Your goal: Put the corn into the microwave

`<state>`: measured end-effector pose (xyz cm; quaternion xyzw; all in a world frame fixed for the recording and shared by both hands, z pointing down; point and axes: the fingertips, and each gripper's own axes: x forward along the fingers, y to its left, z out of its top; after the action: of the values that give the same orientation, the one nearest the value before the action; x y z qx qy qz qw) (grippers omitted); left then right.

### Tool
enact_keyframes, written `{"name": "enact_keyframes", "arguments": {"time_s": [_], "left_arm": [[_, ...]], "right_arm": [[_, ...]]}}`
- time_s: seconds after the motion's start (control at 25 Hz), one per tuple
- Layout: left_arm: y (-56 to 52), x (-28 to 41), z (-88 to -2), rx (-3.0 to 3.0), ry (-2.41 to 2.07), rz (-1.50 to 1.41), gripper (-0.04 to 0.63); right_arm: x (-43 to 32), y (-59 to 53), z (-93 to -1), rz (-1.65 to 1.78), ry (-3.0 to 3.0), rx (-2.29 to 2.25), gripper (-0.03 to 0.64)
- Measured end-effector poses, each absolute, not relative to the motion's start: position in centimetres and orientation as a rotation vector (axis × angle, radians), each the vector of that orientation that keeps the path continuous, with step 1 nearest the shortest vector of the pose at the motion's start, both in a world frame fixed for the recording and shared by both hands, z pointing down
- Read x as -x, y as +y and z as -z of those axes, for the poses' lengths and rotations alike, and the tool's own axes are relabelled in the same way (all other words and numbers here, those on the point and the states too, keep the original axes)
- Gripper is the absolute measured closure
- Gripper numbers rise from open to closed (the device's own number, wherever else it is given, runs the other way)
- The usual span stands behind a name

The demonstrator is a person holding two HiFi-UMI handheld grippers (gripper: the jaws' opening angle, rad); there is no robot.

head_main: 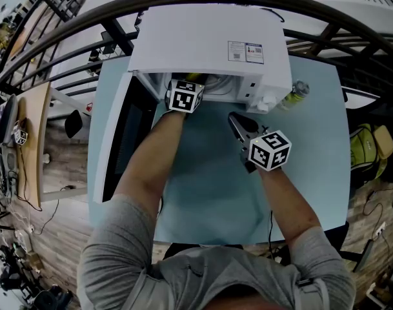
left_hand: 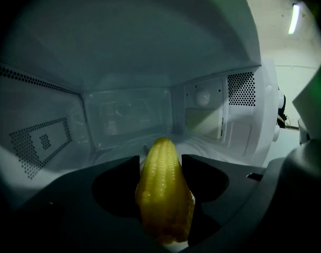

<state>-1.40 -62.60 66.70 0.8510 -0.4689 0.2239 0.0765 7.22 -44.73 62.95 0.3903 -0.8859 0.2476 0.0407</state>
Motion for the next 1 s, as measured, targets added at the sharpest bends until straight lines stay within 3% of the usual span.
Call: {"name": "enact_keyframes", "arguments": {"time_s": [0.6,1.0], "left_arm": [[-61.4,2.6,-67.6,-2.481,-1.406,-0.696,0.239],[-59.2,3.7,-66.8,-2.409,-1.432,-0.631,0.222]], "right_arm": [[-7.4,-44.6,-62.1,-0.749,-2.701,-1.207,0.598],[-7.8,-44.1,-60.6,-0.722,-2.678,-1.225,0.598]]}}
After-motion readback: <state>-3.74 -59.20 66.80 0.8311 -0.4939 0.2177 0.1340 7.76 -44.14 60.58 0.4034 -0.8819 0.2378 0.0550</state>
